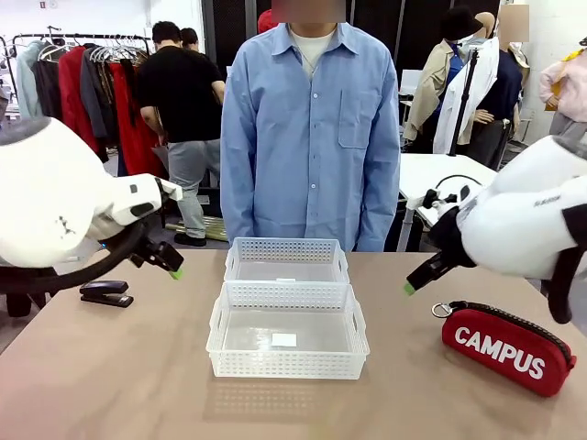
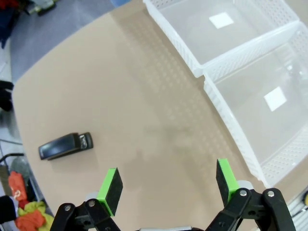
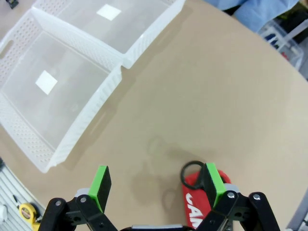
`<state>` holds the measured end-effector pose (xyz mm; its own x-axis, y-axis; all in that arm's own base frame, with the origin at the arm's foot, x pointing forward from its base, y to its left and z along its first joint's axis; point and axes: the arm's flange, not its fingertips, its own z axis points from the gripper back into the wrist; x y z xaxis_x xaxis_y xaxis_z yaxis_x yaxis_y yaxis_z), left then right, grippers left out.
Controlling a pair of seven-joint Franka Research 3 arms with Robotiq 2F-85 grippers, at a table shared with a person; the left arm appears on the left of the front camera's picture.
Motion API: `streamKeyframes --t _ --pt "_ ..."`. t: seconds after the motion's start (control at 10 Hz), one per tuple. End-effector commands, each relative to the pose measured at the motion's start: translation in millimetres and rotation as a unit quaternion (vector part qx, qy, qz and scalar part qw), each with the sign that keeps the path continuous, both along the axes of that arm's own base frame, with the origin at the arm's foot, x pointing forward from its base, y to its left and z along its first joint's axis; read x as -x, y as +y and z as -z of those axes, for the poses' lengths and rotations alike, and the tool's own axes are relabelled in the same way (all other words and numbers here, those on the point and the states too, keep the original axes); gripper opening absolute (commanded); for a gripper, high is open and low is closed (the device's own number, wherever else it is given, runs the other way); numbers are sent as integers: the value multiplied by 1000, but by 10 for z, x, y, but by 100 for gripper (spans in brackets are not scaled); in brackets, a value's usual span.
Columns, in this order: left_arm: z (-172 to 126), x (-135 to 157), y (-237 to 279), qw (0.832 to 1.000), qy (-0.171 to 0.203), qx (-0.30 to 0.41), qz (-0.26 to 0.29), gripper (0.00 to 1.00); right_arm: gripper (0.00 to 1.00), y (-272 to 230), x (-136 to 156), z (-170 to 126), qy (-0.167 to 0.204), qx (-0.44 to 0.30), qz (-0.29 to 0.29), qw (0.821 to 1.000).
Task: Distribute items into two baskets.
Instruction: Pick up the Pencil pouch that the person points to.
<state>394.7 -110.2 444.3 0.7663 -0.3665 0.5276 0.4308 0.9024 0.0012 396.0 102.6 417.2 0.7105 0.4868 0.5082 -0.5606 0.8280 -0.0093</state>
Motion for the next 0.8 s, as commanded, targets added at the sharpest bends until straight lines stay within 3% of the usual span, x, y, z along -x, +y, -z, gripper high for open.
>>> streamKeyframes --t 0.0,0.2,0.3,0.7 --pt "-320 42 355 1000 10 11 18 100 100 -383 -137 -179 6 -22 -7 1000" --pt "-506 102 673 999 -1 32 38 100 100 -728 -235 -325 3 -34 -5 999" --pt "-558 76 787 997 14 46 60 100 100 -865 -268 -391 -4 -37 4 999" --pt "-771 342 1220 997 -14 45 52 100 100 -1459 -87 -781 -44 -123 16 991"
